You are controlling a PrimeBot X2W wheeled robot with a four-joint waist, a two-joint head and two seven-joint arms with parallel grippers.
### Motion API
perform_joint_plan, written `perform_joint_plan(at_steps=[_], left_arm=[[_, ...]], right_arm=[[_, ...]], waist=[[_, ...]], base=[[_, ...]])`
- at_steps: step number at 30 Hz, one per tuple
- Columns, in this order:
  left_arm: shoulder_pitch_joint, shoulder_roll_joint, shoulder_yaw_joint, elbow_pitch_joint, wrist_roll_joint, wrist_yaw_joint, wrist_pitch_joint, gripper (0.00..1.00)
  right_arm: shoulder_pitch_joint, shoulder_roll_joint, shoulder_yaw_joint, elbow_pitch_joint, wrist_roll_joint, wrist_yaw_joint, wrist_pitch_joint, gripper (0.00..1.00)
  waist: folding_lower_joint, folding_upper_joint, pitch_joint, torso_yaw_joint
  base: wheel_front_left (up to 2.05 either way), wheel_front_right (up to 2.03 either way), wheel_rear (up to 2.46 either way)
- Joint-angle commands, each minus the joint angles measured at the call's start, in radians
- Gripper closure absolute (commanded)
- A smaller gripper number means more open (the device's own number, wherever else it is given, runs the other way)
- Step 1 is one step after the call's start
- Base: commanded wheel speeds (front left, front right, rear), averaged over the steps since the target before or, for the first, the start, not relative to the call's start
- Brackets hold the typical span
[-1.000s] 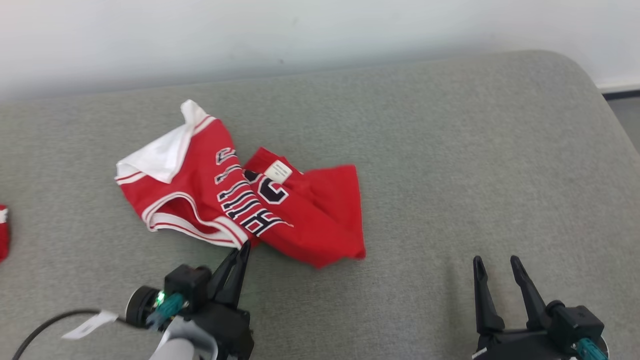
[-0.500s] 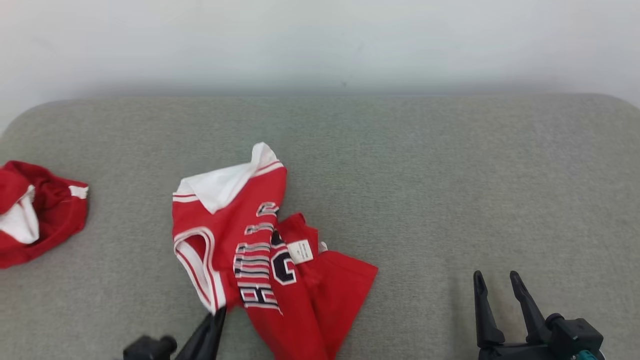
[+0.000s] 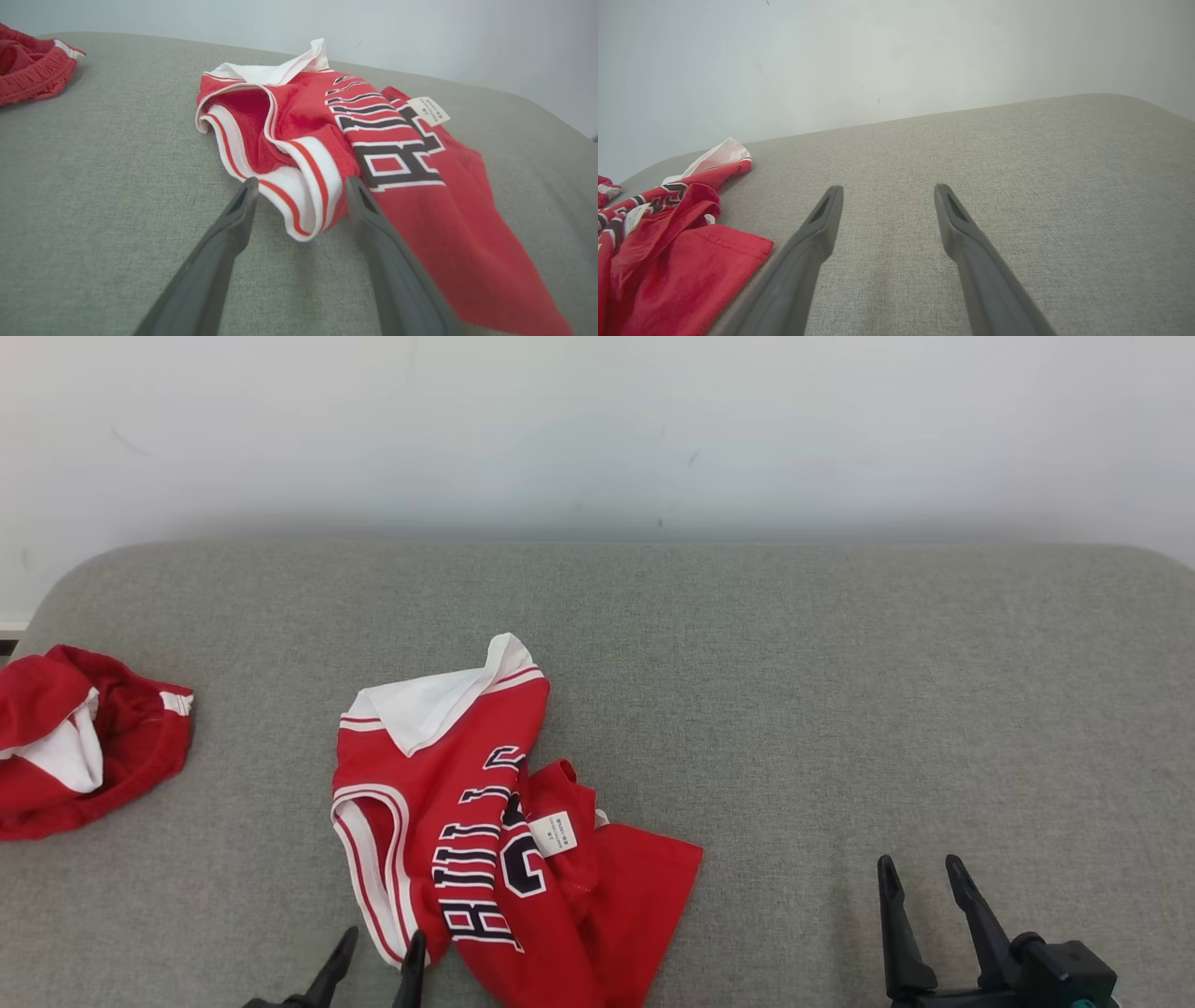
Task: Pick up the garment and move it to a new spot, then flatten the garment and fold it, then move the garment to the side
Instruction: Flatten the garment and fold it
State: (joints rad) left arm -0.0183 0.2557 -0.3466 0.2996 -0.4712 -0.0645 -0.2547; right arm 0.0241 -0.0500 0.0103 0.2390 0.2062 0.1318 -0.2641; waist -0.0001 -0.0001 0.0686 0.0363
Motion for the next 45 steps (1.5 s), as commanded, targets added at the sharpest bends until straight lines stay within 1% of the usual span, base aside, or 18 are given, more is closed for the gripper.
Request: perform_joint_plan(at_steps=[1, 4, 7, 11, 16, 18, 22, 26, 28, 33, 34, 40, 41, 45], left_arm=[[0.021, -0.011, 0.017, -0.014, 0.008, 0.005, -0.009, 0.0], [0.051, -0.035, 0.087, -0.088, 0.039, 0.016, -0.011, 0.0], [0.094, -0.064, 0.157, -0.159, 0.097, 0.011, -0.01, 0.0], [0.126, -0.11, 0.258, -0.233, 0.183, -0.006, -0.011, 0.0], [0.123, -0.151, 0.342, -0.248, 0.274, -0.036, -0.011, 0.0], [0.121, -0.163, 0.371, -0.233, 0.284, -0.046, -0.011, 0.0], [0.115, -0.182, 0.417, -0.217, 0.294, -0.058, -0.011, 0.0], [0.114, -0.193, 0.441, -0.212, 0.306, -0.064, -0.011, 0.0], [0.109, -0.198, 0.441, -0.209, 0.313, -0.066, -0.011, 0.0], [0.099, -0.203, 0.44, -0.203, 0.313, -0.065, -0.011, 0.0], [0.099, -0.203, 0.44, -0.203, 0.313, -0.065, -0.011, 0.0], [0.101, -0.204, 0.423, -0.194, 0.304, -0.065, -0.011, 0.0], [0.102, -0.205, 0.421, -0.194, 0.303, -0.065, -0.011, 0.0], [0.105, -0.205, 0.422, -0.191, 0.291, -0.065, -0.011, 0.0]], right_arm=[[0.012, -0.001, 0.0, -0.003, -0.005, -0.002, -0.001, 0.0], [0.019, -0.001, -0.007, -0.009, -0.005, -0.002, -0.001, 0.0], [0.019, -0.001, -0.003, -0.016, -0.009, -0.002, -0.001, 0.0], [0.017, -0.001, 0.008, -0.017, -0.015, -0.002, -0.001, 0.0], [0.005, -0.001, 0.049, 0.002, -0.005, -0.002, -0.001, 0.0], [-0.004, -0.001, 0.09, 0.016, 0.004, -0.002, -0.001, 0.0], [-0.015, -0.001, 0.243, 0.066, 0.054, -0.002, -0.001, 0.0], [-0.052, -0.001, 0.384, 0.12, 0.077, -0.002, -0.001, 0.0], [-0.068, -0.001, 0.438, 0.142, 0.084, -0.002, 0.0, 0.0], [-0.13, -0.001, 0.544, 0.223, 0.113, -0.002, -0.001, 0.0], [-0.13, -0.001, 0.544, 0.223, 0.113, -0.002, -0.001, 0.0], [-0.202, -0.001, 0.656, 0.372, 0.187, -0.002, -0.001, 0.0], [-0.234, -0.001, 0.665, 0.394, 0.204, -0.002, -0.001, 1.0], [-0.24, -0.001, 0.652, 0.396, 0.203, -0.002, -0.001, 1.0]], waist=[[0.0001, 0.0001, -0.004, 0.0], [0.0001, 0.0001, -0.008, 0.006], [0.0001, 0.0001, -0.009, 0.016], [0.0001, 0.0001, -0.009, 0.026], [0.0001, 0.0001, -0.007, 0.035], [0.0001, 0.0001, -0.009, 0.037], [0.0001, 0.0001, -0.013, 0.041], [0.0001, 0.0001, -0.014, 0.051], [0.0001, 0.0001, -0.012, 0.059], [0.0001, 0.0001, -0.006, 0.084], [0.0001, 0.0001, -0.006, 0.084], [0.0001, 0.0001, -0.006, 0.117], [0.0001, 0.0001, -0.005, 0.121], [0.0001, 0.0001, -0.005, 0.122]], base=[[0.0, 0.0, 0.0], [0.0, 0.0, 0.0], [0.0, 0.0, 0.0], [0.0, 0.0, 0.0], [0.0, 0.0, 0.0], [0.0, 0.0, 0.0], [0.0, 0.0, 0.0], [0.0, 0.0, 0.0], [0.0, 0.0, 0.0], [0.0, 0.0, 0.0], [0.0, 0.0, 0.0], [0.0, 0.0, 0.0], [0.0, 0.0, 0.0], [0.0, 0.0, 0.0]])
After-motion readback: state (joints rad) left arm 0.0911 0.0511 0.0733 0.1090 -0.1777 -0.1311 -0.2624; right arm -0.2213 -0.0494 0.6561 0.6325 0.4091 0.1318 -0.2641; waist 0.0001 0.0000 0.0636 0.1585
